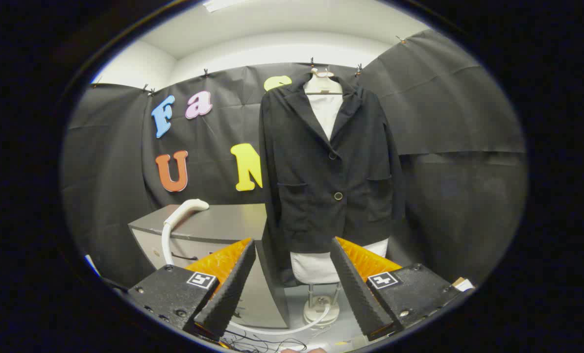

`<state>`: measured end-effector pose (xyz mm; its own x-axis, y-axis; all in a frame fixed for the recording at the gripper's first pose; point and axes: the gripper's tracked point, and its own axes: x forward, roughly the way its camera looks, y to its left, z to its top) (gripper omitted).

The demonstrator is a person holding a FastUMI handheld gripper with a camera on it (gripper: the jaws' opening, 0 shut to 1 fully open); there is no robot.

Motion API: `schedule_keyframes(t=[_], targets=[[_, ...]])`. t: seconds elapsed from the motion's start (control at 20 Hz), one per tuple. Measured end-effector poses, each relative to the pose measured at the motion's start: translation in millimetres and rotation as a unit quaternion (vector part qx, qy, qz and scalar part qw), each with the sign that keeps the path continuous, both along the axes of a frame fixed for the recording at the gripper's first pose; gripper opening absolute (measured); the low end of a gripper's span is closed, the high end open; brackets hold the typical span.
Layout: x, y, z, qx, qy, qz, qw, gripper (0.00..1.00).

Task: Iron the clothes twice with a garment steamer, once on the left side and once on the right side.

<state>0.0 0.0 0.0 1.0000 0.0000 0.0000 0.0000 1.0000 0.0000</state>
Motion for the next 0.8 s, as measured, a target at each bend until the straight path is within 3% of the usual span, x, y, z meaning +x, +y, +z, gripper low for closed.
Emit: schedule_keyframes(t=[0.5,0.8], targets=[[14.0,19.2,-0.6,-0.002,0.019,-0.006,1.0,0.98],[29.6,93.0,5.2,0.0,0.034,0.031,0.999,0.98]])
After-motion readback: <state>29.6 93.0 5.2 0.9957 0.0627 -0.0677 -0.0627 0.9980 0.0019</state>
